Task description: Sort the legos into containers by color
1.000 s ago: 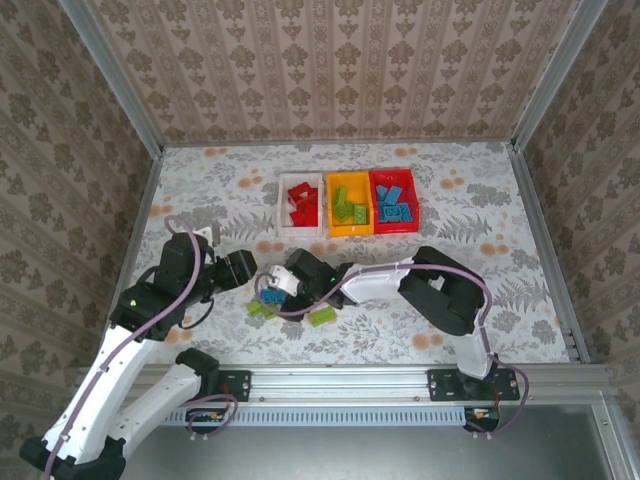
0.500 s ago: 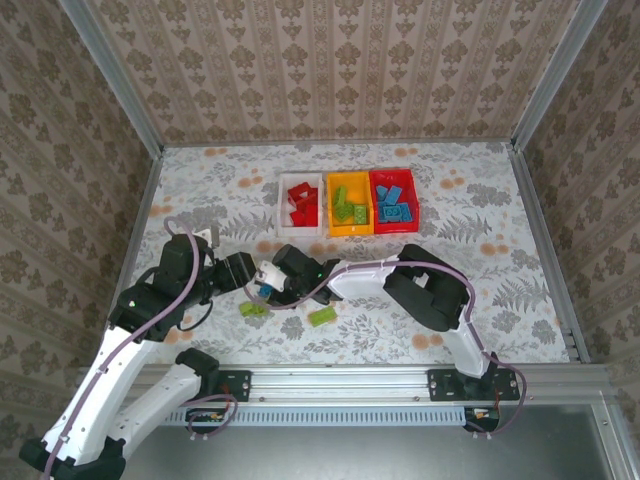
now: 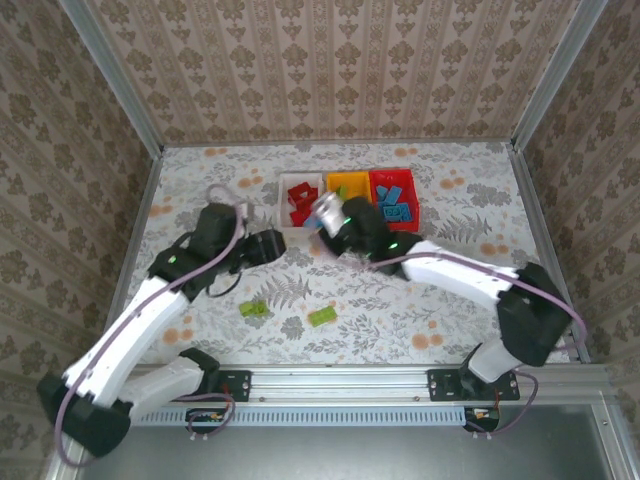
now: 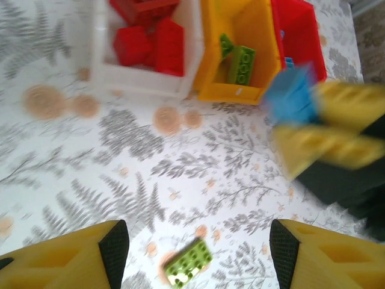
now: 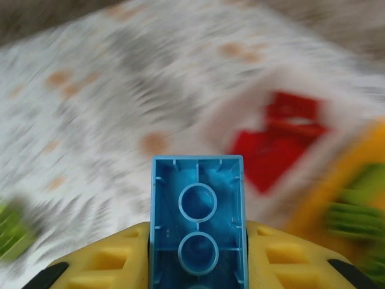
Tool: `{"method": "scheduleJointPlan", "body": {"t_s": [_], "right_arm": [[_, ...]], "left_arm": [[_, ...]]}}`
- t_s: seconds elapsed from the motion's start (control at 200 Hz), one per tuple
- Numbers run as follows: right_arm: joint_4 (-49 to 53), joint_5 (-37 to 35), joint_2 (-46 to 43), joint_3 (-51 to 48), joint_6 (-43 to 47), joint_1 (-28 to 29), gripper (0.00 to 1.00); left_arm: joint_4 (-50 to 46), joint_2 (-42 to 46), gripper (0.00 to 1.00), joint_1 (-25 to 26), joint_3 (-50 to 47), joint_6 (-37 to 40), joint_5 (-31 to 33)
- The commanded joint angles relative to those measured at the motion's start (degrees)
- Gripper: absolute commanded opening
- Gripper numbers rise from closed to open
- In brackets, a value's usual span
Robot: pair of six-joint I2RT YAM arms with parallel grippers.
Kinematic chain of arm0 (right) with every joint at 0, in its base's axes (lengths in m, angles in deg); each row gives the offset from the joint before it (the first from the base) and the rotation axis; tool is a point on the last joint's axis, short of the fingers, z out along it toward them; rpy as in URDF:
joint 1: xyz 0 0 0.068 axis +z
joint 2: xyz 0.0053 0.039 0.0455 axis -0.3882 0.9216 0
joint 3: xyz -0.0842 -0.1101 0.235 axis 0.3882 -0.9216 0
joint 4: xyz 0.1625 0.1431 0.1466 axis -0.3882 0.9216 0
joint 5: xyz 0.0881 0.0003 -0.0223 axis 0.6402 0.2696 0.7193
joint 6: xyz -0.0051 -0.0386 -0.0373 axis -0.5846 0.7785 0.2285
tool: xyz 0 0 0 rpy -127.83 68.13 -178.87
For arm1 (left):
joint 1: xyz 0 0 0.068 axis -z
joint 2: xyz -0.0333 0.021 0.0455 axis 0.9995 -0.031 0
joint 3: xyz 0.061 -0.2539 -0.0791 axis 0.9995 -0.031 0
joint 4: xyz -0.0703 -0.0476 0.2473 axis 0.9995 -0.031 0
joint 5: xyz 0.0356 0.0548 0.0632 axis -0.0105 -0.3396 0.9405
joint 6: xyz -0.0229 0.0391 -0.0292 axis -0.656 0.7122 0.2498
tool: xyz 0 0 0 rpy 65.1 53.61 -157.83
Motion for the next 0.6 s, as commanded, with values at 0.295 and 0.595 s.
{"method": "scheduleJointPlan", "body": {"t_s": [0.295, 0.595], "right_arm": [[19.73, -5.85, 14.42, 16.79, -23.91, -22.32, 0.28], [29.03, -5.16, 28.33, 31.07, -31.07, -25.2, 0.4]], "left_arm": [[12.23, -25.99, 0.66, 7.29, 19.91, 8.51, -4.37], [11.5, -33.8, 0.67, 9.35, 27.54, 11.88, -5.66]]}}
